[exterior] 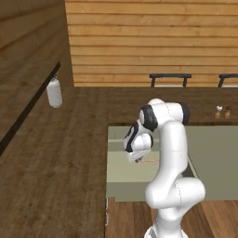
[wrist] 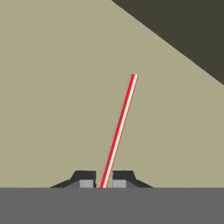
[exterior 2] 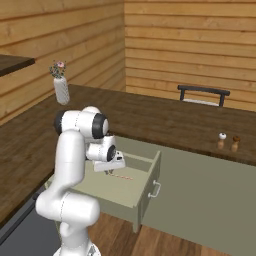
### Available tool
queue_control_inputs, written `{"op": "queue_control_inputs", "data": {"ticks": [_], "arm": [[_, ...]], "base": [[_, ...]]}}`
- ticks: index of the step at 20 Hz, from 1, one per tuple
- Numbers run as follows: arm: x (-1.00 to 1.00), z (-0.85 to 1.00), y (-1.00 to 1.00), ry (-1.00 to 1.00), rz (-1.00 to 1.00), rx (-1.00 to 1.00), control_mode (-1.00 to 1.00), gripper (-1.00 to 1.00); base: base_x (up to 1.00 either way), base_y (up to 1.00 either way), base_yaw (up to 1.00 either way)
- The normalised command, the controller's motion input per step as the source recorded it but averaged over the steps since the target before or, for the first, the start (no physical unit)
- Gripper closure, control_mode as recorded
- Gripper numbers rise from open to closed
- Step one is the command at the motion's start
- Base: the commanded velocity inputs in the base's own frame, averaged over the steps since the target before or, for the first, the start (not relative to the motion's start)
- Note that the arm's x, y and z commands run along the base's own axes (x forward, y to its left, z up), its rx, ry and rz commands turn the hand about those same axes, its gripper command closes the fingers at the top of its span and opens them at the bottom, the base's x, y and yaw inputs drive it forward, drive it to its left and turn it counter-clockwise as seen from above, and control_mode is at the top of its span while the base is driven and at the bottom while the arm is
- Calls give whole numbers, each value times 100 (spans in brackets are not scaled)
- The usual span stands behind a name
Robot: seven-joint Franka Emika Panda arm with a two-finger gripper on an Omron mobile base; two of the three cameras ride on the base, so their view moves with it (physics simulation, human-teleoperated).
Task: Take a straw from the drawer in front and place it inside the glass cup on the dining counter.
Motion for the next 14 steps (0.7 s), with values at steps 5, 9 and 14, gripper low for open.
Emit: {"op": "queue_control_inputs", "data": {"ticks": [5, 9, 14], "arm": [[-5, -3, -31, 0, 0, 5, -100, 100], [-61, 33, -7, -1, -1, 9, -100, 100], [-92, 98, 0, -4, -7, 12, -100, 100]], "base": [[0, 0, 0], [0, 0, 0], [0, 0, 0]]}}
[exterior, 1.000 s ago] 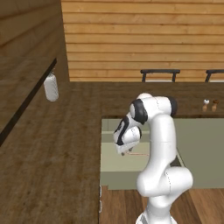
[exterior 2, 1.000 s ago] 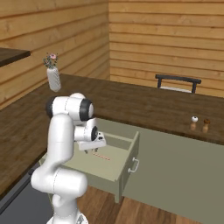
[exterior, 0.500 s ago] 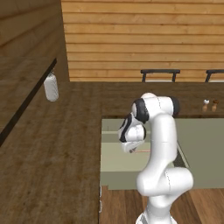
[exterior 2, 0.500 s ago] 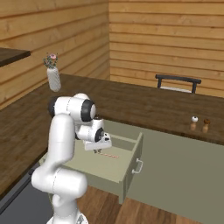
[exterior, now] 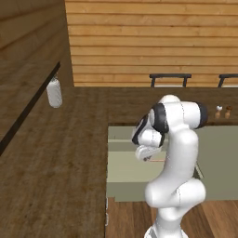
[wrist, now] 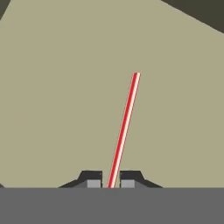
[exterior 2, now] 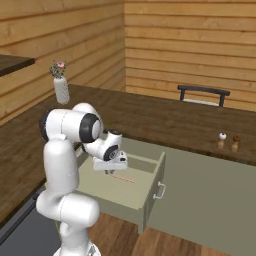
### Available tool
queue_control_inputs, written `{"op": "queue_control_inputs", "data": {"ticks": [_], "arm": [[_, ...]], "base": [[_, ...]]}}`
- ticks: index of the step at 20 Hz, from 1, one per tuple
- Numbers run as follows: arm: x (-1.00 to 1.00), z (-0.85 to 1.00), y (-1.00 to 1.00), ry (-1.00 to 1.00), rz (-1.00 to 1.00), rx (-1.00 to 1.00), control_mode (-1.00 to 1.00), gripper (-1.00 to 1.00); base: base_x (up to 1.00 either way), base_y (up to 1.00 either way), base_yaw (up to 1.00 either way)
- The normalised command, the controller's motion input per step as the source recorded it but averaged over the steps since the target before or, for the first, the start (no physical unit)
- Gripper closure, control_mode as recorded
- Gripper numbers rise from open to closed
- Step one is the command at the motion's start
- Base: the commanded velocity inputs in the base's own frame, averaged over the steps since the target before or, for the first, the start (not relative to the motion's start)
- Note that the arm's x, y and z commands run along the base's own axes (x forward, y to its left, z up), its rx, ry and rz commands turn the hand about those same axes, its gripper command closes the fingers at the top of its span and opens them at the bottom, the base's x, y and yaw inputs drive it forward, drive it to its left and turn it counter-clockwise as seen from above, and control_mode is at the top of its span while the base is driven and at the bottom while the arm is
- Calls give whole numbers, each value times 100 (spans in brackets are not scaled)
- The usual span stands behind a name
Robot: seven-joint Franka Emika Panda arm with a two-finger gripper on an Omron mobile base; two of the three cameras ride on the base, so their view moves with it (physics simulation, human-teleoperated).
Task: Take a straw from the drawer in front and place it inside the glass cup on the dining counter.
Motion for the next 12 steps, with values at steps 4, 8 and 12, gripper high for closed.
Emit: {"op": "queue_control_inputs", "data": {"ticks": [4, 8, 12], "arm": [[-66, 100, 0, -4, -11, 5, -100, 100], [-32, 100, 1, -1, -10, 0, -100, 100], [-3, 100, 3, 0, -8, 0, -100, 100]], "base": [[0, 0, 0], [0, 0, 0], [0, 0, 0]]}}
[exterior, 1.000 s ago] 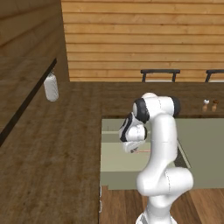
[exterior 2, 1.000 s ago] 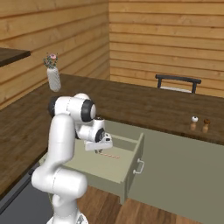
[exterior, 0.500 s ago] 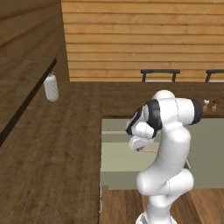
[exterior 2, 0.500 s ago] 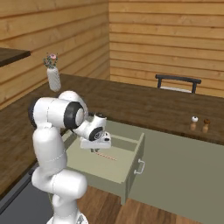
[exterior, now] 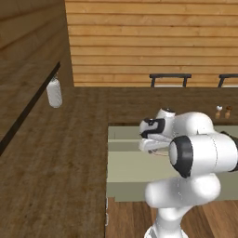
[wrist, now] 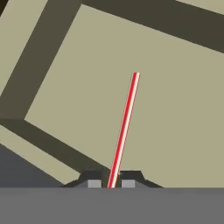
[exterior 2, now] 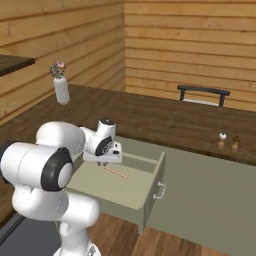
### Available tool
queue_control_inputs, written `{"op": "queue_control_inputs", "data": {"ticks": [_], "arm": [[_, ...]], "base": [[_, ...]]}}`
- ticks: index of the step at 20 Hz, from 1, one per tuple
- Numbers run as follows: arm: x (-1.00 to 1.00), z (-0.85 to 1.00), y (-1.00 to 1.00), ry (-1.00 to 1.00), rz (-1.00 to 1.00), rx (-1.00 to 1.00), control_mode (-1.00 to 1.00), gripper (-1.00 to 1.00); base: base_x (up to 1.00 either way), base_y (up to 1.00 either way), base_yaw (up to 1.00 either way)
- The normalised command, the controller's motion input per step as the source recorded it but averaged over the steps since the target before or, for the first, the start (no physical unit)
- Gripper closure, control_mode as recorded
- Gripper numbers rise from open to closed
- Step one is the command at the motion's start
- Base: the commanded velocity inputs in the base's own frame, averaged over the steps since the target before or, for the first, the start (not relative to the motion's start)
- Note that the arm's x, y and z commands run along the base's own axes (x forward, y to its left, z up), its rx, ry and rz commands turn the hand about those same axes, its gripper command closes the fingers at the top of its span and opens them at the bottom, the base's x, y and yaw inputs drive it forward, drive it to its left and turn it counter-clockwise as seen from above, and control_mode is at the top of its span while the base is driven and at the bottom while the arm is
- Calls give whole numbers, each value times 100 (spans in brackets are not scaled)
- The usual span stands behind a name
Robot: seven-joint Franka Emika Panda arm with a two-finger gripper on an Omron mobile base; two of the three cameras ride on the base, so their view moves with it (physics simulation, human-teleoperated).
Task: Take a straw from the drawer in front and place it inside the glass cup on the dining counter.
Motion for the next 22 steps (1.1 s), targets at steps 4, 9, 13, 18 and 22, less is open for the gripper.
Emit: {"op": "queue_control_inputs", "data": {"ticks": [4, 9, 13, 18, 22], "arm": [[0, 100, 1, 0, -9, 0, -100, 100], [-1, 100, 0, 0, -10, -1, -100, 100], [-17, 100, 0, 0, -12, -2, -100, 100], [-31, 98, 0, 0, -14, -4, -100, 100], [-37, 75, 0, 0, -12, -3, -100, 100]], "base": [[0, 0, 0], [0, 0, 0], [0, 0, 0], [0, 0, 0], [0, 0, 0]]}}
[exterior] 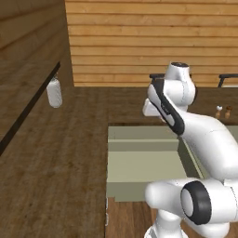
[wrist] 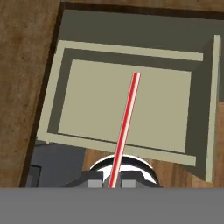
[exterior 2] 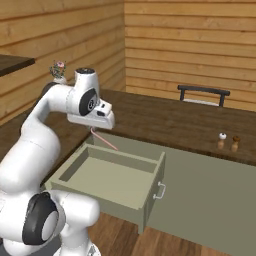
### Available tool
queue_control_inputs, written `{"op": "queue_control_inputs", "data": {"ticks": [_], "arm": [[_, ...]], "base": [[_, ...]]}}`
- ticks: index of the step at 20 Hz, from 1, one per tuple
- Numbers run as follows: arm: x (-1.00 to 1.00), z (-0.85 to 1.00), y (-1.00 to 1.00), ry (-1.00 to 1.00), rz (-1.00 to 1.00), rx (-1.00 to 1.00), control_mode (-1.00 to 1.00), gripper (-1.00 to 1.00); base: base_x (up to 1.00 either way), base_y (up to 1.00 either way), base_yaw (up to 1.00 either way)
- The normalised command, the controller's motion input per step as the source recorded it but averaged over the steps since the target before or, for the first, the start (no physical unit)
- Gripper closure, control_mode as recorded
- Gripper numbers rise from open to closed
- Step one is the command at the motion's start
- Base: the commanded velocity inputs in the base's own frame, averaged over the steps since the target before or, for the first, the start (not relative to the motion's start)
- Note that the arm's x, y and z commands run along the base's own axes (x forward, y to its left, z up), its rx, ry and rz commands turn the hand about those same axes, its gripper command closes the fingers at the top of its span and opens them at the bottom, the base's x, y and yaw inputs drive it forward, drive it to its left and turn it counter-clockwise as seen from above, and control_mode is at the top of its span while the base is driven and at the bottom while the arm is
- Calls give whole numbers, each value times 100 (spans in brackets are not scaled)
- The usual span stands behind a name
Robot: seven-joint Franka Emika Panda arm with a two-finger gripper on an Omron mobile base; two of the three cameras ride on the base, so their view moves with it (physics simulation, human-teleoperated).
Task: Take a straw from the drawer in front and place it inside the glass cup on the dining counter.
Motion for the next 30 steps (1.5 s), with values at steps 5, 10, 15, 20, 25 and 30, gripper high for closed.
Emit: {"op": "queue_control_inputs", "data": {"ticks": [5, 10, 15, 20, 25, 30], "arm": [[-48, 54, -1, 0, -8, -1, -100, 100], [-47, 12, -9, -4, -4, 0, 100, 100], [0, 0, 0, 0, 0, 0, 100, 100], [0, 0, 0, 0, 0, 0, 100, 100], [0, 0, 0, 0, 0, 0, 100, 100], [0, 0, 0, 0, 0, 0, 100, 100]], "base": [[0, 0, 0], [-16, -5, -1], [-97, -41, -13], [-98, -81, -26], [-19, -100, -16], [17, -100, -1]]}}
